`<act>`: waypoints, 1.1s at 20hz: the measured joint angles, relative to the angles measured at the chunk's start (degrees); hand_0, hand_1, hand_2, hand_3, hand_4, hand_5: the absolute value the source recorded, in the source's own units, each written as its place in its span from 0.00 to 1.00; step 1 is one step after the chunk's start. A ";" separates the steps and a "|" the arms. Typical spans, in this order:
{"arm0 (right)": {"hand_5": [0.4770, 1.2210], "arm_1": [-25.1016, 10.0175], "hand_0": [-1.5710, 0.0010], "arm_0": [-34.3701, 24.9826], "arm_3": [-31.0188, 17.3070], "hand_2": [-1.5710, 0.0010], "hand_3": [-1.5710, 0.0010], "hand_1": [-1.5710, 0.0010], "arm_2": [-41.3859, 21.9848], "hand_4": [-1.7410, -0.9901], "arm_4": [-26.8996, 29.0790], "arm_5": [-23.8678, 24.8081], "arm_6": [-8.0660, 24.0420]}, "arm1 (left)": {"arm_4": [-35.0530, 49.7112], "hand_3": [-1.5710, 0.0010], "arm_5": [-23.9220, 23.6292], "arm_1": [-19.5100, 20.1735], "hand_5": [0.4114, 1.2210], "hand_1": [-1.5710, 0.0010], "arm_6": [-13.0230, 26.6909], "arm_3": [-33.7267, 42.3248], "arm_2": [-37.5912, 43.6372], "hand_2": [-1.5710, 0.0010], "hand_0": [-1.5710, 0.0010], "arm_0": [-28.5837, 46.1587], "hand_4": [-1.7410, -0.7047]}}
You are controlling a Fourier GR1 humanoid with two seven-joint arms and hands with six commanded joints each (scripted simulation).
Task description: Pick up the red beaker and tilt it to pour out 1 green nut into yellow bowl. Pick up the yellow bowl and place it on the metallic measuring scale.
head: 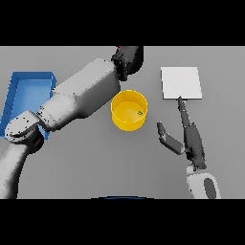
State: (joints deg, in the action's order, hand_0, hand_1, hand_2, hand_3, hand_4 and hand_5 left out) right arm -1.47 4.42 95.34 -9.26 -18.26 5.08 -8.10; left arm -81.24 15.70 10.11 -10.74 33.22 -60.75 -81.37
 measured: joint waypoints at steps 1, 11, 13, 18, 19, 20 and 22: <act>0.28 -0.23 1.00 0.24 0.23 1.00 1.00 1.00 -0.16 0.96 -0.21 -0.05 -1.05 | 0.84 0.00 -0.41 0.49 1.00 0.00 0.08 -1.09 1.63 0.00 0.00 -1.16 0.01; 0.26 0.63 1.00 -0.41 -0.42 1.00 1.00 1.00 -0.45 0.98 -0.39 0.62 -0.91 | 19.31 0.08 -2.99 9.01 1.00 0.00 7.15 -16.37 28.41 0.00 0.00 -9.57 0.00; 0.26 0.66 1.00 -0.50 -0.33 1.00 1.00 1.00 -0.29 0.98 0.57 0.05 -0.91 | 23.69 0.07 -3.91 12.64 1.00 0.00 10.04 -18.13 33.71 0.00 0.00 -8.68 0.00; 0.24 1.00 1.00 -0.70 -0.64 1.00 1.00 1.00 0.09 0.94 1.78 -0.19 -0.76 | 34.88 0.10 -11.54 20.00 1.00 0.00 16.20 -19.56 45.40 0.00 0.00 -0.78 0.00; 0.24 1.00 1.00 -0.88 -0.74 1.00 1.00 1.00 -0.47 0.93 0.84 -0.04 -0.48 | 36.62 0.09 -12.83 21.23 1.00 0.00 18.07 -19.48 47.17 0.00 0.00 1.02 0.00; 0.24 0.74 1.00 -1.07 -0.41 1.00 1.00 1.00 -0.34 0.92 0.98 -0.21 -0.03 | 38.84 0.09 -14.06 22.13 1.00 0.00 18.74 -18.87 49.26 0.00 0.00 2.64 0.00; 0.23 0.93 1.00 -0.80 -0.63 1.00 1.00 1.00 -0.74 0.92 0.59 -0.18 0.00 | 43.38 0.08 -16.41 23.43 1.00 0.00 20.63 -18.06 53.36 0.00 0.00 6.85 0.00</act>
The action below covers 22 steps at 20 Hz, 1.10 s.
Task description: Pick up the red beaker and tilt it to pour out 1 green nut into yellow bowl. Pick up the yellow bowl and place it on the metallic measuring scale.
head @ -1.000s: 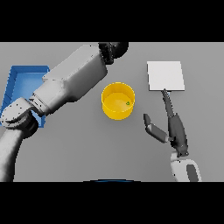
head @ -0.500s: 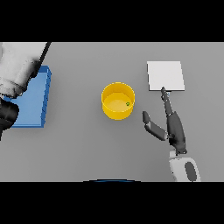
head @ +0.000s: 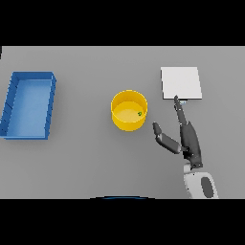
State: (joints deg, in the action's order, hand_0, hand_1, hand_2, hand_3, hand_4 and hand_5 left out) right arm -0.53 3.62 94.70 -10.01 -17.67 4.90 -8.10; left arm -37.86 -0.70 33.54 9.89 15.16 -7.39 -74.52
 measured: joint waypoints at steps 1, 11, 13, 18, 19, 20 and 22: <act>0.23 -0.02 1.00 -0.16 -0.40 1.00 1.00 1.00 0.17 0.92 -0.07 0.18 0.56 | 2.21 0.07 -1.39 0.25 1.00 0.00 0.59 1.18 1.79 0.00 0.00 2.32 0.00; 0.23 -1.47 1.00 -0.25 -0.01 1.00 1.00 1.00 -0.24 0.96 -2.66 0.85 1.50 | 15.76 0.08 -7.24 -2.30 1.00 0.00 12.46 26.91 9.12 0.00 0.00 27.52 0.00; 0.23 -1.28 1.00 -0.16 0.03 1.00 1.00 1.00 -0.33 0.97 -2.03 0.37 0.80 | 16.75 0.07 -8.21 -2.98 1.00 0.00 13.83 33.30 9.31 0.00 0.00 32.36 0.00; 0.23 -0.99 1.00 0.39 -0.39 1.00 1.00 1.00 0.14 0.98 -0.73 0.15 -0.89 | 18.67 0.02 -10.44 -6.13 0.94 0.00 17.38 42.08 9.81 0.00 0.00 40.01 0.00; 0.23 -0.98 1.00 0.75 -0.38 1.00 1.00 1.00 0.33 0.97 -0.18 -0.11 -1.02 | 19.02 0.02 -10.63 -6.42 0.91 0.00 18.17 43.03 10.04 0.00 0.00 40.89 0.00; 0.23 -1.29 1.00 0.85 -0.05 1.00 1.00 1.00 0.40 0.97 -0.10 -0.17 -2.38 | 19.41 0.02 -10.39 -6.37 0.88 0.00 18.97 45.07 10.15 0.00 0.00 41.93 0.00; 0.22 -1.43 1.00 0.61 0.06 1.00 1.00 1.00 0.24 0.97 -0.84 0.09 -1.25 | 19.50 0.01 -10.66 -7.44 0.78 0.00 20.43 46.95 9.59 0.00 0.00 43.87 0.00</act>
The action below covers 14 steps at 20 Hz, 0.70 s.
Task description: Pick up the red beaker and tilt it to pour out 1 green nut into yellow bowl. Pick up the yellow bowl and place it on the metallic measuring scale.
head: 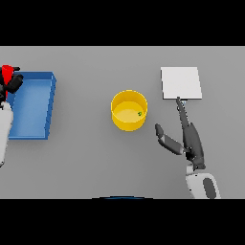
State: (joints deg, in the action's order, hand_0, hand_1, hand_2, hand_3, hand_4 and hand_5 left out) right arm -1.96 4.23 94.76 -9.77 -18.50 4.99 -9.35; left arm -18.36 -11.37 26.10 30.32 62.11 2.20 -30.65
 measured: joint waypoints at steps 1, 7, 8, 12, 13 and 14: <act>0.22 0.01 1.00 -0.39 -0.50 1.00 1.00 1.00 0.25 0.96 0.08 0.13 0.52 | -0.90 0.01 -0.13 0.44 0.72 0.00 -0.02 1.26 -0.57 0.00 0.00 1.05 0.03; 0.21 0.47 1.00 0.33 0.51 1.00 1.00 1.00 -0.07 0.98 0.14 0.39 -0.64 | -1.79 0.28 2.08 1.47 0.42 0.23 0.72 5.85 -2.09 0.23 0.11 5.25 0.65; 0.21 0.00 1.00 0.28 0.10 1.00 1.00 1.00 0.33 0.98 0.55 0.03 -0.44 | -1.36 0.39 3.12 1.98 0.38 0.37 0.20 5.99 -2.04 0.35 0.23 5.45 0.71; 0.22 0.01 1.00 -0.04 0.26 1.00 1.00 1.00 0.34 0.97 0.69 -0.07 -0.27 | -1.68 0.75 5.54 2.51 0.30 0.74 0.81 6.88 -3.48 0.73 0.69 6.82 0.85; 0.22 -0.17 1.00 0.02 0.33 1.00 1.00 1.00 0.34 0.97 0.57 -0.09 -0.30 | -2.15 0.80 6.64 3.13 0.30 0.79 0.67 7.04 -4.18 0.79 0.75 7.11 0.87; 0.22 -0.19 1.00 0.06 0.38 1.00 1.00 1.00 0.28 0.97 0.48 -0.10 -0.27 | -2.38 0.84 6.97 3.08 0.30 0.83 0.34 5.49 -4.41 0.83 0.80 6.56 0.89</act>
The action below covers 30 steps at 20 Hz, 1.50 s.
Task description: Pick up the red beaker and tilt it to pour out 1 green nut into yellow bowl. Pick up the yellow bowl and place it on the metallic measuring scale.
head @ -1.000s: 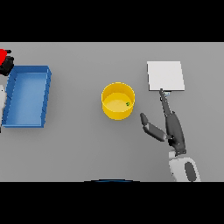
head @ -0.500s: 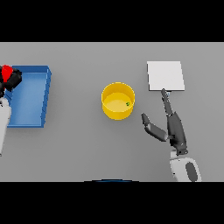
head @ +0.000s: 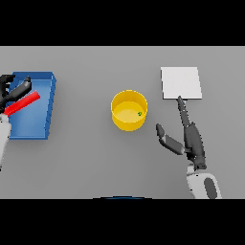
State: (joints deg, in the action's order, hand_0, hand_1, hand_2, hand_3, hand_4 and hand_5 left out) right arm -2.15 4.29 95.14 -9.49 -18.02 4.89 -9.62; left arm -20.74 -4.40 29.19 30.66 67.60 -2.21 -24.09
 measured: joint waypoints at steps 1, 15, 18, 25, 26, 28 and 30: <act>0.22 0.02 1.00 0.04 0.01 1.00 1.00 1.00 -0.08 0.97 -0.10 -0.01 0.04 | -0.30 0.87 0.23 -0.21 0.30 0.87 -0.53 -0.92 -0.43 0.86 0.84 -0.61 0.90; 0.27 -16.26 1.00 -18.76 -6.61 1.00 1.00 1.00 -10.09 0.73 -16.11 -14.99 6.67 | -0.76 0.99 -1.40 -0.55 0.33 0.99 -4.88 -1.15 -0.72 0.99 0.99 -1.10 0.97; 0.27 -18.73 1.00 -24.01 -9.66 1.00 1.00 1.00 -13.78 0.70 -19.61 -18.82 4.38 | -0.58 1.00 -1.34 -0.45 0.35 1.00 -5.10 -1.37 -0.58 1.00 1.00 -1.26 0.97; 0.32 -22.30 1.00 -35.96 -17.80 1.00 1.00 1.00 -23.19 0.70 -29.21 -24.57 -0.74 | -0.66 1.00 -0.76 -0.04 0.36 1.00 -3.97 -0.44 -0.78 1.00 1.00 -1.34 0.96; 0.32 -21.74 1.00 -36.70 -18.39 1.00 1.00 1.00 -24.36 0.70 -29.78 -25.49 -0.90 | -0.53 1.00 -0.97 -0.09 0.37 1.00 -4.01 -0.25 -0.64 1.00 1.00 -0.82 0.96; 0.33 -20.55 1.00 -38.35 -20.82 1.00 1.00 1.00 -25.94 0.69 -30.41 -27.01 -1.05 | -0.46 1.00 -0.86 0.30 0.36 1.00 -3.99 -0.32 -0.43 1.00 1.00 -0.69 0.96; 0.33 -19.38 1.00 -40.02 -23.12 1.00 1.00 1.00 -27.10 0.68 -30.76 -28.28 -1.23 | -0.42 1.00 -1.02 0.08 0.35 1.00 -5.16 -0.63 -0.55 1.00 1.00 -0.15 0.97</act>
State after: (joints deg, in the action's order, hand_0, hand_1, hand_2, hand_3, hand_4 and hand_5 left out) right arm -21.53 -35.73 72.02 -36.59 -48.78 -23.38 -10.85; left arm -21.16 -5.42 29.27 25.49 66.96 -2.76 -24.25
